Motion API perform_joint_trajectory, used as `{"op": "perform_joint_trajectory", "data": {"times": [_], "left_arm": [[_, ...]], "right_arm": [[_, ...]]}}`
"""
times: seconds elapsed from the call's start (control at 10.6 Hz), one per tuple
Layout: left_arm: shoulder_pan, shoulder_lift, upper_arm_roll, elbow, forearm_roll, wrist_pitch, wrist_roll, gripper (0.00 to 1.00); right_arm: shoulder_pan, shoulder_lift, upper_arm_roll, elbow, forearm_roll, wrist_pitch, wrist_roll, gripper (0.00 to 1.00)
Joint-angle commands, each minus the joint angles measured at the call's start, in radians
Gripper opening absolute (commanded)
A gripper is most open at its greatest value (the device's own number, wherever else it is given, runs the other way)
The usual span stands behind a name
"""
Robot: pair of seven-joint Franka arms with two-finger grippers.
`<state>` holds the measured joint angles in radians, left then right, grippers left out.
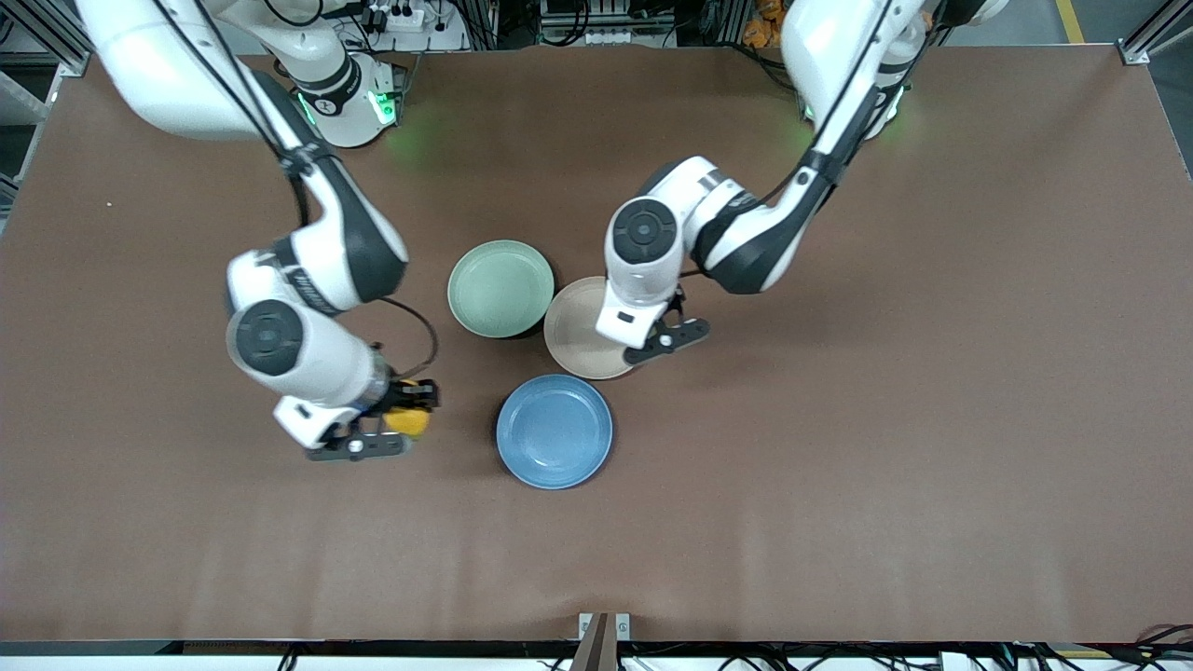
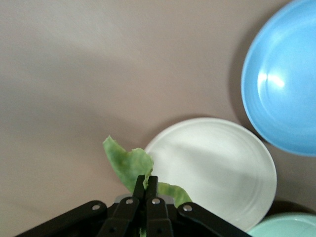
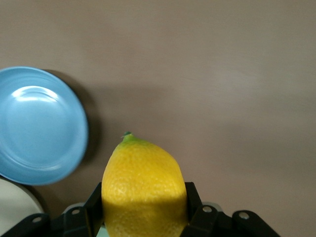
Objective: Pick lemon and lettuce from blue and beige plates
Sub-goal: 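Lift the lemon off the blue plate while the left gripper lifts the lettuce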
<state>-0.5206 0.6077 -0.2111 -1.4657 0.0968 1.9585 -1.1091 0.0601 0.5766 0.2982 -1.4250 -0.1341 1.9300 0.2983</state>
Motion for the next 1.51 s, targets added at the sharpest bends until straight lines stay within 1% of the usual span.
{"op": "perform_joint_trajectory", "data": {"times": [0.0, 0.19, 0.38, 0.47, 0.66, 0.75, 0.85, 0.94, 1.04, 1.23, 1.32, 1.42], "left_arm": [[0.086, -0.058, -0.002, -0.022, -0.015, -0.076, 0.119, 0.00], [0.164, -0.081, -0.002, -0.025, -0.015, -0.110, 0.233, 0.00], [0.235, -0.100, -0.002, -0.027, -0.015, -0.148, 0.345, 0.00], [0.267, -0.103, -0.002, -0.027, -0.015, -0.155, 0.398, 0.00], [0.339, -0.120, -0.002, -0.030, -0.015, -0.162, 0.506, 0.00], [0.370, -0.121, -0.002, -0.030, -0.015, -0.167, 0.559, 0.00], [0.395, -0.121, -0.002, -0.030, -0.011, -0.167, 0.604, 0.00], [0.419, -0.118, -0.002, -0.028, -0.005, -0.167, 0.652, 0.00], [0.439, -0.115, -0.001, -0.027, -0.002, -0.165, 0.701, 0.00], [0.462, -0.109, 0.001, -0.024, 0.000, -0.158, 0.777, 0.00], [0.479, -0.097, 0.002, -0.022, -0.002, -0.152, 0.813, 0.17], [0.491, -0.089, 0.002, -0.025, 0.000, -0.127, 0.836, 0.99]], "right_arm": [[-0.008, -0.092, -0.088, -0.058, 0.037, -0.083, -0.130, 0.17], [-0.019, -0.139, -0.172, -0.127, 0.037, -0.091, -0.232, 0.17], [-0.022, -0.152, -0.240, -0.175, 0.037, -0.086, -0.325, 0.17], [-0.020, -0.155, -0.276, -0.208, 0.039, -0.069, -0.379, 0.17], [-0.023, -0.196, -0.323, -0.294, 0.039, -0.002, -0.441, 0.17], [-0.032, -0.211, -0.338, -0.331, 0.039, 0.036, -0.473, 0.17], [-0.037, -0.222, -0.356, -0.391, 0.041, 0.102, -0.505, 0.17], [-0.042, -0.230, -0.369, -0.458, 0.062, 0.188, -0.524, 0.17], [-0.042, -0.231, -0.372, -0.522, 0.076, 0.281, -0.534, 0.17], [-0.045, -0.224, -0.383, -0.595, 0.080, 0.404, -0.536, 0.17], [-0.049, -0.218, -0.383, -0.620, 0.080, 0.438, -0.538, 0.17], [-0.052, -0.213, -0.383, -0.665, 0.080, 0.508, -0.538, 0.17]]}}
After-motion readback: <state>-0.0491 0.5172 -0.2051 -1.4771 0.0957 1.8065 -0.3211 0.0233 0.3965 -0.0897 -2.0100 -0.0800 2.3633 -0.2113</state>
